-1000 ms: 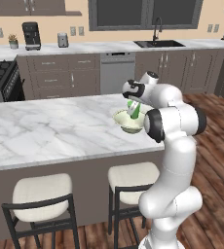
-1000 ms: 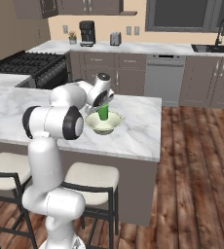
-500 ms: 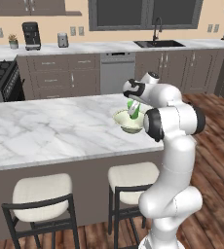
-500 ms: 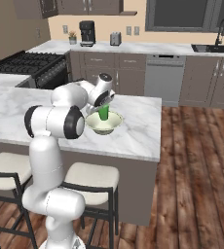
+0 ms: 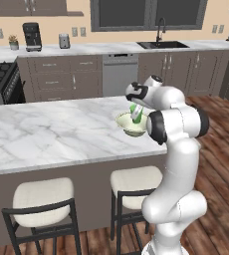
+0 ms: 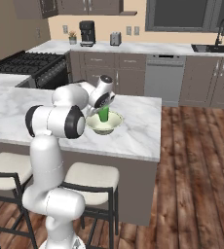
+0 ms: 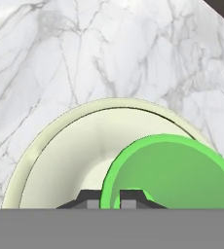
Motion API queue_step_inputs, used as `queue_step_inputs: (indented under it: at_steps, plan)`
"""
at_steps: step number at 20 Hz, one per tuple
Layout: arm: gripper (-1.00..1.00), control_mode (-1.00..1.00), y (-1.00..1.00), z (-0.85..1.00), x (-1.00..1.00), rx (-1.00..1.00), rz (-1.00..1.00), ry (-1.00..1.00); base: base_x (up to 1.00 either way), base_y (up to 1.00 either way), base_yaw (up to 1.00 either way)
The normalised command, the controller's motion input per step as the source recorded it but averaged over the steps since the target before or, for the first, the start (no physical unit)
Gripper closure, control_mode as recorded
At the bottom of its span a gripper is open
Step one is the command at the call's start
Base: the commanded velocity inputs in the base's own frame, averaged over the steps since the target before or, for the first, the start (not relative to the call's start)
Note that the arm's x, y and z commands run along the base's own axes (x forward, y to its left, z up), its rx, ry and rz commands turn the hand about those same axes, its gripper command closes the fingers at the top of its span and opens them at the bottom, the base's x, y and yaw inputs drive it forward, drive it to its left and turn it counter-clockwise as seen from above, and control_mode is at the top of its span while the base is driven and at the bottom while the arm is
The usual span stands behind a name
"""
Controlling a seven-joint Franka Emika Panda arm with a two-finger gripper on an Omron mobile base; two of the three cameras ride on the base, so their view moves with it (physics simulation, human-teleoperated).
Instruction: Place the cup inside the bowl on the dining table and move the bowl to any counter.
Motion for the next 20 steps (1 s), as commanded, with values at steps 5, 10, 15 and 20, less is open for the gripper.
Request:
queue_step_inputs:
  at_steps: [5, 10, 15, 20]
  plan:
    - [1.00, -1.00, 0.00, -0.13, 0.00, 0.00, 0.01, 0.00, 0.00, 0.00, 0.00]
    - [1.00, -1.00, 0.00, -0.14, 0.00, 0.00, 0.01, 0.00, 0.00, 0.00, 0.00]
    - [1.00, -1.00, 0.00, -0.18, 0.00, 0.00, 0.01, 0.00, 0.00, 0.00, 0.00]
    - [1.00, -1.00, 0.00, -0.06, 0.00, 0.00, 0.00, 0.00, 0.00, 0.00, 0.00]
